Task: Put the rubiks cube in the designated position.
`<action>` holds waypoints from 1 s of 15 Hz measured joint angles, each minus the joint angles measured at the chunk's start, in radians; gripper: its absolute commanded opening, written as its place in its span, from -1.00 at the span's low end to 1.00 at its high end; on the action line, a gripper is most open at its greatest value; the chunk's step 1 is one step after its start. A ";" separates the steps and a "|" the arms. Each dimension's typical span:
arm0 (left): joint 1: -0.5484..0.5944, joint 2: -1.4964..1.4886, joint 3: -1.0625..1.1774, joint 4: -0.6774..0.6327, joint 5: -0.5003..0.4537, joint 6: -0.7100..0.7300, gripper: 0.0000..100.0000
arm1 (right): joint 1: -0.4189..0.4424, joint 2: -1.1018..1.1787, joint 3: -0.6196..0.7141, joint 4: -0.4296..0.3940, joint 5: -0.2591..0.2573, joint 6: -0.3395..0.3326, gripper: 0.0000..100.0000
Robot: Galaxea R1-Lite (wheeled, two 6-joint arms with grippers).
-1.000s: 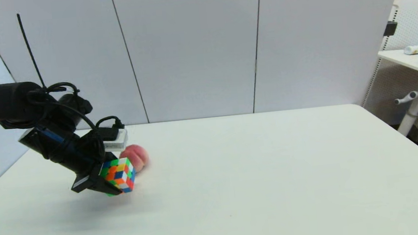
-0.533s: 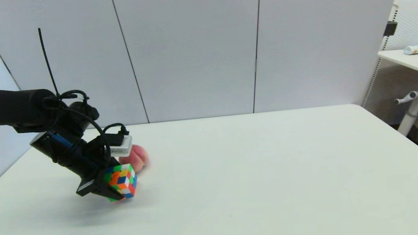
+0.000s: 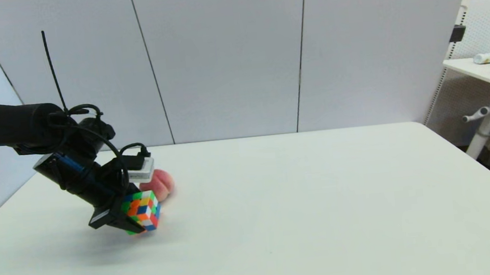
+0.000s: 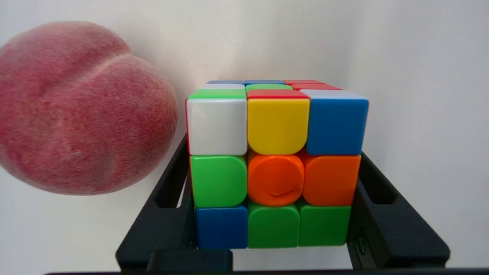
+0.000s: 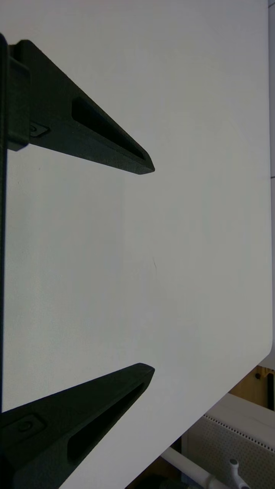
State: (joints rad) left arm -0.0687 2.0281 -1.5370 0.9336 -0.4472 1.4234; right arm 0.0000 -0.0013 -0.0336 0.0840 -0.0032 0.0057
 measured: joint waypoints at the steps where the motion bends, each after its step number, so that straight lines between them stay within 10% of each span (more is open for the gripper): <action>1: 0.000 -0.001 0.004 0.001 0.000 0.000 -1.00 | 0.000 0.000 0.000 0.000 0.000 0.000 1.00; 2: -0.001 0.000 0.006 0.001 0.000 0.001 1.00 | 0.000 0.000 0.000 0.000 0.000 -0.001 1.00; 15: -0.004 -0.148 -0.120 0.001 0.009 -0.097 1.00 | 0.000 0.000 0.000 0.000 0.000 0.000 1.00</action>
State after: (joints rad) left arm -0.0726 1.8804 -1.6572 0.9343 -0.4387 1.3264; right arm 0.0000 -0.0013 -0.0336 0.0840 -0.0032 0.0057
